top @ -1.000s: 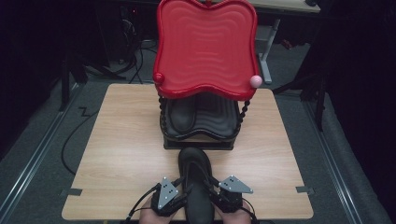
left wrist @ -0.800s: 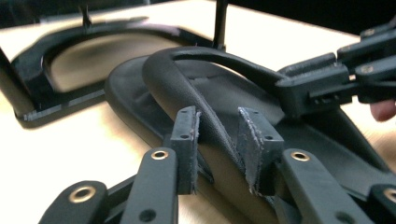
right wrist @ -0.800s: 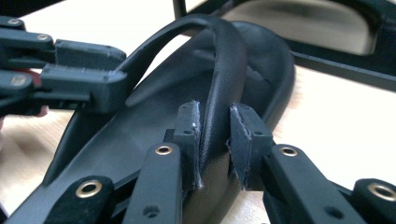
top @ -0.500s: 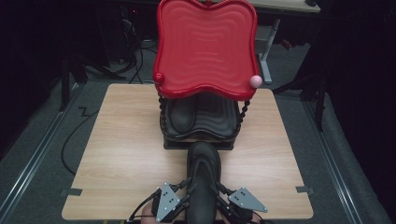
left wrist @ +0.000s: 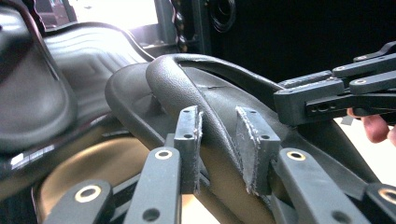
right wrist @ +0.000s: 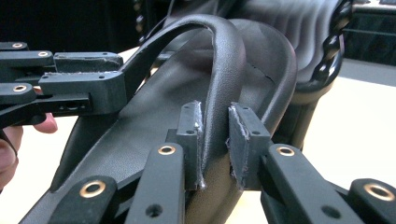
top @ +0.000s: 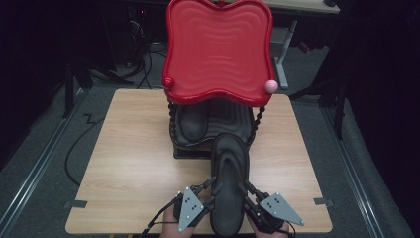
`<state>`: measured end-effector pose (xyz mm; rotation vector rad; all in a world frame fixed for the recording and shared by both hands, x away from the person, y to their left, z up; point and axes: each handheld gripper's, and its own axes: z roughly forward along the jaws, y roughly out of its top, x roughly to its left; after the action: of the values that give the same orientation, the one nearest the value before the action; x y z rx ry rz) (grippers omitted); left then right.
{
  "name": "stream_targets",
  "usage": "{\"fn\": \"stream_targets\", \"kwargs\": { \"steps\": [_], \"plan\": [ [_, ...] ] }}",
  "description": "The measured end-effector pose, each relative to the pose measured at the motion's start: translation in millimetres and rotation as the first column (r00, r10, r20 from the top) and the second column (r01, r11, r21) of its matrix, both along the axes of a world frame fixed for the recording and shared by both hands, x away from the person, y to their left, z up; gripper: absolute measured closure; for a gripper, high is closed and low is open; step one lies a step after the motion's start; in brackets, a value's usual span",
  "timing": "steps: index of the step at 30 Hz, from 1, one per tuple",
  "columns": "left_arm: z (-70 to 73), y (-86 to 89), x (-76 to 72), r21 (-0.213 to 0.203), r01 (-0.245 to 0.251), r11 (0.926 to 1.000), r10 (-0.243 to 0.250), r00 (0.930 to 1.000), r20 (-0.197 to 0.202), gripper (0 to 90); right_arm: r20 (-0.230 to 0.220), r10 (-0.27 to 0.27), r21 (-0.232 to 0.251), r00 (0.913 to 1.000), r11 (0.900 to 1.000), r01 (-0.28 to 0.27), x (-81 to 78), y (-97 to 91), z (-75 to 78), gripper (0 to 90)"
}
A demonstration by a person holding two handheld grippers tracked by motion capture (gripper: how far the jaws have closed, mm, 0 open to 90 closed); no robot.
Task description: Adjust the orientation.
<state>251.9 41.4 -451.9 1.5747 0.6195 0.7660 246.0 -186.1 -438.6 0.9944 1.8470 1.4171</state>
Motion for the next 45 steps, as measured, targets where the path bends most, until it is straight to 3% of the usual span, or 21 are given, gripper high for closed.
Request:
{"fn": "stream_targets", "kwargs": {
  "steps": [1, 3, 4, 7, 8, 9, 11, 12, 14, 16, 17, 20, 27, 31, 35, 38, 40, 43, 45],
  "plan": [
    [0.0, 0.0, 0.0, 0.0, 0.0, 1.0, 0.0, 1.0, 0.0, 71.2, 0.0, 0.0, 0.0, 1.0, 1.0, 0.0, 0.0, 0.0, 0.0, 75.1],
    [7.9, -3.9, 24.1, -0.01, -0.014, 0.9999, 0.014, 0.9998, 0.012, 71.8, 0.013, -0.015, 0.001, 0.9998, 0.9999, 0.015, 16.8, -1.2, 4.4, 75.0],
    [7.9, -3.9, 24.1, -0.01, -0.014, 0.9999, 0.014, 0.9998, 0.012, 72.1, 0.013, -0.015, 0.001, 0.9998, 0.9999, 0.015, 16.8, -1.2, 4.4, 75.0],
    [13.3, -11.0, 46.9, -0.013, -0.051, 0.9986, 0.052, 0.9983, 0.025, 72.3, 0.02, -0.04, 0.018, 0.999, 0.999, 0.04, 43.3, -1.5, 8.3, 75.2],
    [14.5, -12.1, 54.3, -0.013, -0.067, 0.9977, 0.067, 0.9973, 0.03, 73.2, 0.022, -0.051, 0.023, 0.9985, 0.9985, 0.05, 59.8, -0.4, 9.8, 75.1],
    [15.6, -13.2, 63.1, -0.014, -0.087, 0.9961, 0.087, 0.9955, 0.036, 73.2, 0.022, -0.051, 0.023, 0.9985, 0.9985, 0.05, 59.8, -0.4, 9.8, 75.1],
    [17.8, -16.0, 80.5, 0.001, -0.135, 0.9908, 0.135, 0.9896, 0.051, 73.7, 0.049, -0.065, 0.017, 0.9967, 0.9978, 0.064, 82.4, 3.3, 12.8, 74.7],
    [17.8, -16.0, 80.5, 0.001, -0.135, 0.9908, 0.135, 0.9896, 0.051, 73.6, 0.049, -0.065, 0.017, 0.9967, 0.9978, 0.064, 82.4, 3.3, 12.8, 74.7],
    [19.3, -17.4, 89.9, 0.023, -0.166, 0.9859, 0.164, 0.9849, 0.055, 73.5, 0.079, -0.08, 0.005, 0.9937, 0.9968, 0.08, 103.1, 8.9, 15.8, 74.8],
    [20.6, -17.7, 98.3, 0.032, -0.189, 0.9816, 0.187, 0.9808, 0.057, 73.3, 0.083, -0.085, 0.006, 0.9929, 0.9964, 0.085, 108.4, 9.9, 16.7, 74.8],
    [20.8, -18.4, 100.4, 0.032, -0.197, 0.9798, 0.196, 0.9797, 0.042, 73.3, 0.095, -0.091, -0.013, 0.9913, 0.9956, 0.093, 116.5, 13.3, 18.0, 74.8],
    [21.4, -19.3, 106.9, 0.047, -0.227, 0.9729, 0.225, 0.9739, 0.026, 72.9, 0.085, -0.098, -0.012, 0.9916, 0.995, 0.099, 125.4, 16.1, 16.4, 74.3],
    [19.5, -21.7, 110.9, 0.087, -0.268, 0.9594, 0.269, 0.9631, 0.001, 74.6, 0.092, -0.089, -0.003, 0.9918, 0.996, 0.09, 125.2, 17.1, 17.1, 63.2],
    [19.5, -23.2, 111.7, 0.074, -0.283, 0.9563, 0.285, 0.9585, -0.016, 77.5, 0.099, -0.085, -0.033, 0.9915, 0.9955, 0.088, 121.0, 19.2, 17.2, 59.6],
    [20.4, -24.0, 112.1, 0.066, -0.297, 0.9526, 0.299, 0.9539, -0.026, 80.3, 0.081, -0.066, -0.025, 0.9945, 0.9973, 0.069, 116.3, 18.1, 17.9, 55.2],
    [20.6, -23.7, 112.6, 0.062, -0.307, 0.9497, 0.309, 0.9505, -0.029, 81.4, 0.081, -0.061, -0.002, 0.9948, 0.9981, 0.061, 101.6, 15.9, 17.6, 53.3],
    [20.9, -23.0, 113.1, 0.06, -0.311, 0.9485, 0.313, 0.9492, -0.032, 81.6, 0.083, -0.057, 0.017, 0.9949, 0.9983, 0.056, 86.3, 14.2, 15.3, 58.4],
    [21.1, -22.7, 112.9, 0.064, -0.315, 0.9469, 0.317, 0.9477, -0.032, 81.9, 0.077, -0.049, 0.017, 0.9958, 0.9987, 0.047, 59.7, 14.2, 6.0, 82.8],
    [20.8, -23.0, 112.6, 0.067, -0.317, 0.946, 0.32, 0.9471, -0.029, 81.9, 0.06, -0.041, 0.015, 0.9974, 0.9991, 0.04, 45.5, 14.9, -3.4, 89.8]
  ]
}}
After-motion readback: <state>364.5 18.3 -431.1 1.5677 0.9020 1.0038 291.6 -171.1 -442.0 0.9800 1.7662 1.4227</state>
